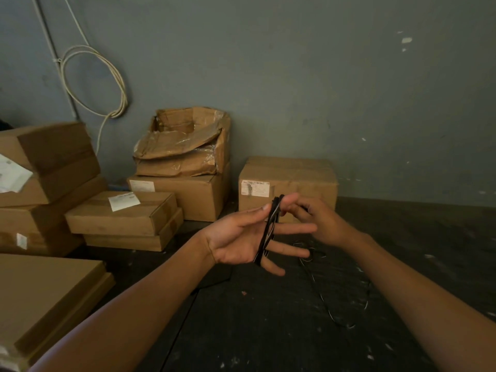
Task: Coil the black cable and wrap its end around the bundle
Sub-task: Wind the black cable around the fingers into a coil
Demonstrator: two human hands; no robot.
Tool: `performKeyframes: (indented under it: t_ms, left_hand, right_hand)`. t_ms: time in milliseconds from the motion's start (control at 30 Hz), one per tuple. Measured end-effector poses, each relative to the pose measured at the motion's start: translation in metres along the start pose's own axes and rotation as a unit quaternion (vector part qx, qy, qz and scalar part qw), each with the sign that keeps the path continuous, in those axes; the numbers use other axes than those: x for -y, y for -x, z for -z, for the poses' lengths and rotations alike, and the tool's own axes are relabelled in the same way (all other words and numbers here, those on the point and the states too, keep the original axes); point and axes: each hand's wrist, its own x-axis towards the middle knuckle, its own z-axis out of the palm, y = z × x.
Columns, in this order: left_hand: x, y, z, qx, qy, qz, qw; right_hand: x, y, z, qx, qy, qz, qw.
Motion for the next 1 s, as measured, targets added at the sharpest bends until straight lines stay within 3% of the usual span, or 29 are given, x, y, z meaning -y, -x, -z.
performKeyframes:
  t_ms: [300,400,500,733,867,1000]
  left_hand:
    - [-0.013,0.000,0.004,-0.003,0.013,-0.046,0.999]
    - [-0.024,-0.002,0.006,-0.027,0.005,-0.060,0.998]
    - [-0.029,-0.001,0.013,-0.074,-0.008,-0.074,0.995]
    - [-0.020,-0.006,0.024,-0.108,0.052,-0.137,0.983]
    - [-0.017,-0.011,0.028,-0.114,0.053,-0.140,0.982]
    - [-0.013,-0.011,0.035,-0.167,0.053,-0.134,0.975]
  right_hand:
    - [-0.007,0.028,-0.070,0.044,-0.071,-0.016,0.996]
    - [-0.002,0.036,-0.089,0.109,-0.007,-0.094,0.990]
    - [0.008,0.041,-0.099,0.140,0.033,-0.096,0.985]
    - [0.022,0.040,-0.095,0.158,0.046,-0.095,0.982]
    - [0.027,0.042,-0.087,0.170,0.073,-0.094,0.978]
    - [0.042,0.038,-0.068,0.178,0.116,-0.064,0.975]
